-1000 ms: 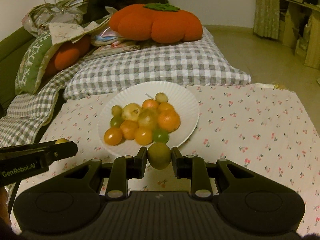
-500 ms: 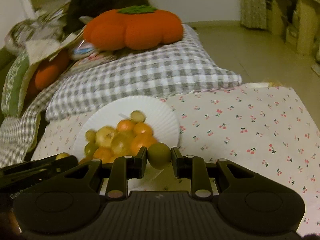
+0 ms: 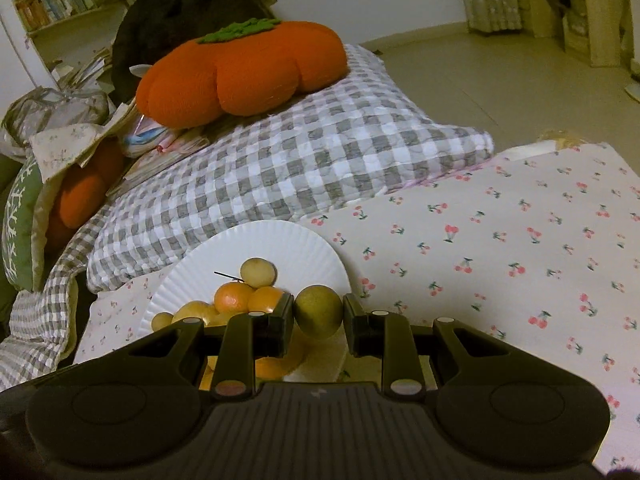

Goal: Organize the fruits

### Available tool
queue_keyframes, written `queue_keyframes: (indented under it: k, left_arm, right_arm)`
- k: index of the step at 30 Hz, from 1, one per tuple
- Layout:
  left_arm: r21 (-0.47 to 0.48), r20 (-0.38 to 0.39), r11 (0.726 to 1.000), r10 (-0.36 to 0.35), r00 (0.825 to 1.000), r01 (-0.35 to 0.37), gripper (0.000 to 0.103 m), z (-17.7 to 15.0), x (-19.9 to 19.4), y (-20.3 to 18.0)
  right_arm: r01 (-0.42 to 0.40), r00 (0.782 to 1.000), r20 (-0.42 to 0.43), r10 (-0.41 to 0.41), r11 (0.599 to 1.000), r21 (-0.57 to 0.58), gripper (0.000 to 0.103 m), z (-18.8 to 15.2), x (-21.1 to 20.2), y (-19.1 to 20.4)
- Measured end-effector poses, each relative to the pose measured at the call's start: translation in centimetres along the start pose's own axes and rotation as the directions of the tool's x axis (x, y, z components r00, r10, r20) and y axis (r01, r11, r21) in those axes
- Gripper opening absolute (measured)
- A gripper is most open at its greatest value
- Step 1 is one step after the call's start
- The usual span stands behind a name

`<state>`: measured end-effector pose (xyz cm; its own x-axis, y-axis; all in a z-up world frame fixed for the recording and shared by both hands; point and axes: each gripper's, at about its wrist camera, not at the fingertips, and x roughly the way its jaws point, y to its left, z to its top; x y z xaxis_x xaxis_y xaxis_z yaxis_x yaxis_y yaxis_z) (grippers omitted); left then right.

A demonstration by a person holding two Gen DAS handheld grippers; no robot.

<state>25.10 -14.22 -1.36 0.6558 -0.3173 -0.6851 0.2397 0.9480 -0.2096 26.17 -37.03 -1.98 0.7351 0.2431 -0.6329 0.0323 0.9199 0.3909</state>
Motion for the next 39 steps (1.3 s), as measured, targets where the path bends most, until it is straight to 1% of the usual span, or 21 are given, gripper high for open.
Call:
queue_keyframes:
  k: [4,6,7,10,15,20,23,25,29,31,32,35,36,37,39]
  left_arm:
    - [0.002,0.004,1.000,-0.013,1.000,0.013,0.011,0.2,0.3,0.3]
    - [0.004,0.007,1.000,-0.019,1.000,0.019,0.012,0.2,0.4,0.3]
    - [0.002,0.007,1.000,-0.024,1.000,0.024,0.012,0.2,0.5,0.3]
    - [-0.018,0.013,0.999,-0.031,0.999,0.031,0.015,0.3,0.3,0.6]
    - [-0.035,0.024,0.998,-0.054,0.998,0.055,0.015,0.5,-0.8,0.8]
    - [-0.056,0.035,0.997,-0.053,0.998,0.055,0.019,0.5,-2.2,1.2]
    - [-0.037,0.045,0.999,-0.019,0.999,0.021,0.030,0.2,-3.4,1.0]
    - [-0.029,0.053,1.000,0.008,0.999,-0.007,0.041,0.0,-4.2,1.0]
    - [-0.016,0.049,0.998,0.067,0.997,-0.066,0.048,-0.6,-5.7,1.0]
    - [-0.010,0.042,0.994,0.108,0.993,-0.108,0.053,-1.0,-6.6,1.1]
    - [-0.013,0.037,0.992,0.123,0.992,-0.123,0.054,-1.2,-7.0,1.2]
    - [-0.041,0.030,0.989,0.142,0.989,-0.140,0.058,-1.9,-8.6,1.7]
    - [-0.044,0.033,0.988,0.147,0.989,-0.146,0.061,-2.1,-9.2,1.8]
    - [-0.037,0.039,0.987,0.159,0.987,-0.157,0.064,-2.3,-9.8,1.7]
    - [-0.009,0.059,0.983,0.184,0.981,-0.184,0.069,-2.8,-10.9,1.3]
  right_arm:
    - [0.003,1.000,0.005,-0.003,1.000,-0.004,0.024,0.1,0.7,0.1]
    - [-0.009,1.000,0.005,0.009,1.000,0.002,0.024,0.0,0.9,0.0]
    - [-0.020,1.000,0.002,0.020,1.000,0.006,0.026,0.0,0.9,0.0]
    - [-0.018,1.000,0.018,0.017,1.000,0.015,0.028,0.1,0.4,0.1]
    - [-0.012,1.000,0.025,0.011,1.000,0.016,0.029,0.2,-0.5,0.4]
    - [-0.005,0.999,0.035,0.005,1.000,-0.004,0.031,0.2,-1.9,1.3]
    - [-0.012,0.999,0.033,0.013,1.000,-0.020,0.034,0.0,-3.0,2.1]
    - [-0.016,0.999,0.032,0.017,0.999,-0.048,0.036,-0.5,-3.8,2.9]
    - [-0.020,0.999,0.028,0.023,0.994,-0.112,0.037,-1.7,-5.1,4.4]
    - [-0.019,0.999,0.027,0.023,0.990,-0.139,0.038,-2.5,-6.0,5.1]
    - [-0.017,0.999,0.028,0.022,0.989,-0.148,0.038,-2.8,-6.3,5.3]
    - [-0.015,0.999,0.041,0.022,0.986,-0.166,0.042,-3.6,-7.5,6.0]
    - [-0.012,0.999,0.045,0.020,0.985,-0.174,0.043,-3.9,-7.9,6.1]
    - [-0.009,0.999,0.050,0.018,0.983,-0.182,0.044,-4.2,-8.2,6.4]
    - [-0.001,0.998,0.065,0.015,0.979,-0.202,0.046,-5.0,-9.0,6.8]
